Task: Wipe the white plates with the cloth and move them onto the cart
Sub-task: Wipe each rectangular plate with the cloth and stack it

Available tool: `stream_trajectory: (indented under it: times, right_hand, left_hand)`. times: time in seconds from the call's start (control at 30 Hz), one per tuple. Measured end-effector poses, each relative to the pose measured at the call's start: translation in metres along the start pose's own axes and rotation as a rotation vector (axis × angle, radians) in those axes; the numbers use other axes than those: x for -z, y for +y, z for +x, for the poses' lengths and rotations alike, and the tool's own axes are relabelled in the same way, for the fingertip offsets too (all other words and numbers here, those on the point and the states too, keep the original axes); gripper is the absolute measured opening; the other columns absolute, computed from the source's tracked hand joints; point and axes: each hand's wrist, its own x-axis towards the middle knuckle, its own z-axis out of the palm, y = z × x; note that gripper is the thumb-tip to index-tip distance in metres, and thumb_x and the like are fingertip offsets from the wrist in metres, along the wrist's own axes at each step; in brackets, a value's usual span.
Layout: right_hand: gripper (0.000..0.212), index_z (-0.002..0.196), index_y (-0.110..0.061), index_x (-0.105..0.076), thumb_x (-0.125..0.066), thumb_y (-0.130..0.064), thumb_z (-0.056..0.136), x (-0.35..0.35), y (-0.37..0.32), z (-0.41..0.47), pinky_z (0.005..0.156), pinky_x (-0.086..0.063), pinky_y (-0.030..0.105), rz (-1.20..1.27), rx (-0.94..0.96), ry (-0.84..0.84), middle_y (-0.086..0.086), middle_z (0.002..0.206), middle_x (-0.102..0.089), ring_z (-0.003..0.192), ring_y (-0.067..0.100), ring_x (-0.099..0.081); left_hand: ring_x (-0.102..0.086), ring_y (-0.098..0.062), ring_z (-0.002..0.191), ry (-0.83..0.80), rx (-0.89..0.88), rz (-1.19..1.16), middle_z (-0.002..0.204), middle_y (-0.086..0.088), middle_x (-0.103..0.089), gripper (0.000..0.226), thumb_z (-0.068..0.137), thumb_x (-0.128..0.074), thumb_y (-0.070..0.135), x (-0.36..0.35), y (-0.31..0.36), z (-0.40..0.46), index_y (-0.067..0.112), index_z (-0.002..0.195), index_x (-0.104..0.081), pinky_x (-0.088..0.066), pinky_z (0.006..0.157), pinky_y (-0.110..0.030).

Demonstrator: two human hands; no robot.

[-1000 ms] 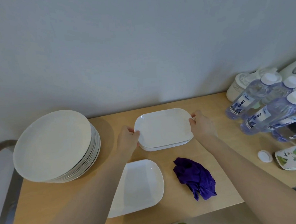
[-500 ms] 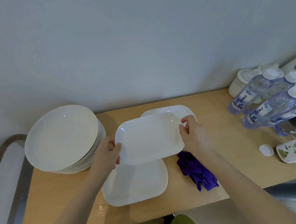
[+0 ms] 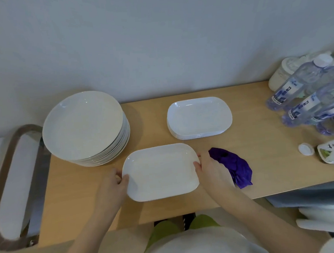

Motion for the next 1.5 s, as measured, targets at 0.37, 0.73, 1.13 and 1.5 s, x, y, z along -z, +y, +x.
stream_trajectory:
  times: [0.37, 0.73, 1.13, 1.5]
  right_hand:
    - [0.039, 0.135, -0.014, -0.029, -0.033, -0.035, 0.102, -0.031, -0.001, 0.009, 0.048, -0.040, 0.027, -0.215, 0.039, 0.064, 0.001, 0.085, -0.066, 0.069, 0.022, -0.066]
    - [0.024, 0.121, -0.010, -0.038, -0.041, -0.016, 0.099, -0.021, -0.017, 0.010, 0.042, -0.025, 0.026, -0.242, -0.076, 0.027, 0.003, 0.101, -0.061, 0.075, 0.025, -0.062]
    - [0.060, 0.139, -0.027, -0.029, -0.052, -0.051, 0.089, 0.001, 0.049, 0.005, 0.089, -0.041, 0.045, -0.302, -0.316, 0.026, 0.004, 0.137, -0.037, 0.123, 0.030, -0.037]
    - [0.036, 0.075, -0.024, -0.052, -0.047, -0.059, 0.080, 0.038, -0.014, -0.004, 0.041, -0.045, 0.025, 0.566, -0.212, 0.129, -0.001, 0.057, -0.065, 0.046, 0.021, -0.059]
  left_hand:
    - [-0.061, -0.028, 0.064, -0.011, -0.072, 0.097, 0.067, -0.008, -0.065, 0.005, 0.092, -0.054, 0.016, -0.006, -0.019, -0.001, 0.012, 0.093, -0.050, -0.047, 0.061, -0.040]
    - [-0.061, -0.024, 0.067, -0.039, -0.065, 0.079, 0.070, -0.008, -0.063, 0.006, 0.092, -0.052, 0.015, -0.016, -0.025, 0.005, 0.012, 0.090, -0.046, -0.043, 0.057, -0.036]
    - [-0.057, -0.017, 0.071, -0.027, -0.023, 0.042, 0.075, 0.005, -0.058, 0.012, 0.090, -0.052, 0.020, -0.023, -0.025, 0.014, 0.021, 0.099, -0.044, -0.043, 0.056, -0.031]
    - [-0.058, -0.007, 0.075, -0.148, 0.026, -0.101, 0.087, 0.011, -0.061, 0.023, 0.089, -0.049, 0.024, -0.013, -0.030, 0.014, 0.030, 0.110, -0.053, -0.045, 0.060, -0.028]
